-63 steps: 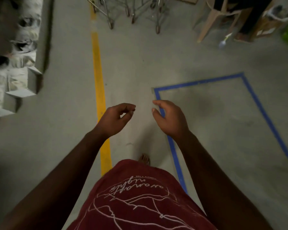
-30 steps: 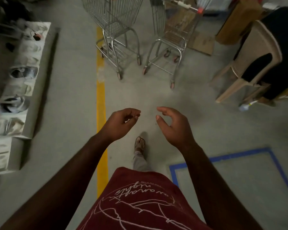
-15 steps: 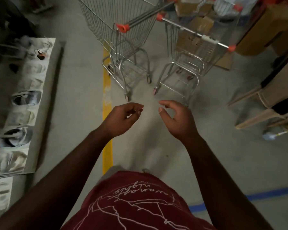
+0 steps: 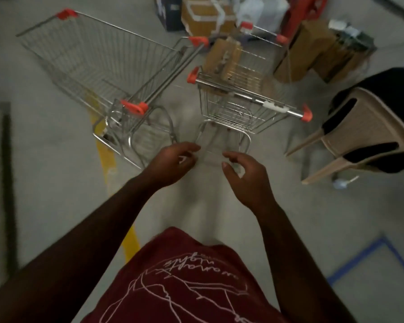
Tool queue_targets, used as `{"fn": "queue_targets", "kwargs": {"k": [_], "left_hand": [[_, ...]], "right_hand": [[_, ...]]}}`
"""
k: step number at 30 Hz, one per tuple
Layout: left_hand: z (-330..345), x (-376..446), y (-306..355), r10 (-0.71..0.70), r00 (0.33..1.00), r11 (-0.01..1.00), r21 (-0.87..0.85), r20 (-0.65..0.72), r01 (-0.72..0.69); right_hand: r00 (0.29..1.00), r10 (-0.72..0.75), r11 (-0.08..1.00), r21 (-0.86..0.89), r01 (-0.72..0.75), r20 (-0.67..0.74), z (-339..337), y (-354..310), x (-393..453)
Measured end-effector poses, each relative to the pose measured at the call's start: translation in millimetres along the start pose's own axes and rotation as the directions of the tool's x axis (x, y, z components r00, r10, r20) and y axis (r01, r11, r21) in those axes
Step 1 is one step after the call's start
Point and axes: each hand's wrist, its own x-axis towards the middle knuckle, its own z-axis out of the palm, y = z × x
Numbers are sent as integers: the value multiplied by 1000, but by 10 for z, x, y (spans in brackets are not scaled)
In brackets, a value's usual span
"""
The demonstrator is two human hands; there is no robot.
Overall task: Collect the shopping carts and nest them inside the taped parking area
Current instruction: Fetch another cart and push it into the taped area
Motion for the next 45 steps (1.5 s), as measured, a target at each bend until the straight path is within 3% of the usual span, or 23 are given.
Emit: {"fn": "queue_targets", "kwargs": {"k": [10, 16, 18, 20, 22, 27, 30, 34, 37, 45], "left_hand": [[-12, 1700, -15, 143, 988, 983, 108, 64, -150], [151, 2542, -82, 145, 988, 971, 184, 60, -154], [191, 2796, -72, 122, 992, 977, 171, 33, -126], [234, 3053, -44, 49, 999, 987, 150, -6, -48], [283, 3282, -34, -19, 1000, 988, 156, 3, 19], [359, 3722, -228, -137, 988, 874, 478, 76, 84], [398, 3794, -221, -199, 978, 784, 610, 65, 119], [466, 3717, -178, -98, 992, 708, 706, 81, 12], [433, 3646, -214, -87, 982, 654, 753, 168, -71], [307, 3094, -391, -120, 935, 703, 694, 332, -156]], "right_hand": [[991, 92, 996, 20, -90, -100, -84, 422, 1319], [994, 96, 995, -14, -97, -60, -242, 895, 2298], [989, 146, 979, -146, -145, -2, -273, 1077, 2648], [945, 314, 874, -417, -248, 97, -281, 1275, 2957], [896, 429, 774, -559, -297, 118, -281, 1444, 3148], [739, 640, 713, -521, -469, 210, -388, 1705, 3538], [705, 649, 697, -594, -401, 285, -408, 1776, 3610], [731, 636, 666, -654, -359, 247, -447, 1715, 3492], [722, 647, 677, -620, -397, 245, -462, 1674, 3328], [712, 681, 676, -521, -522, 170, -275, 1346, 2584]]}}
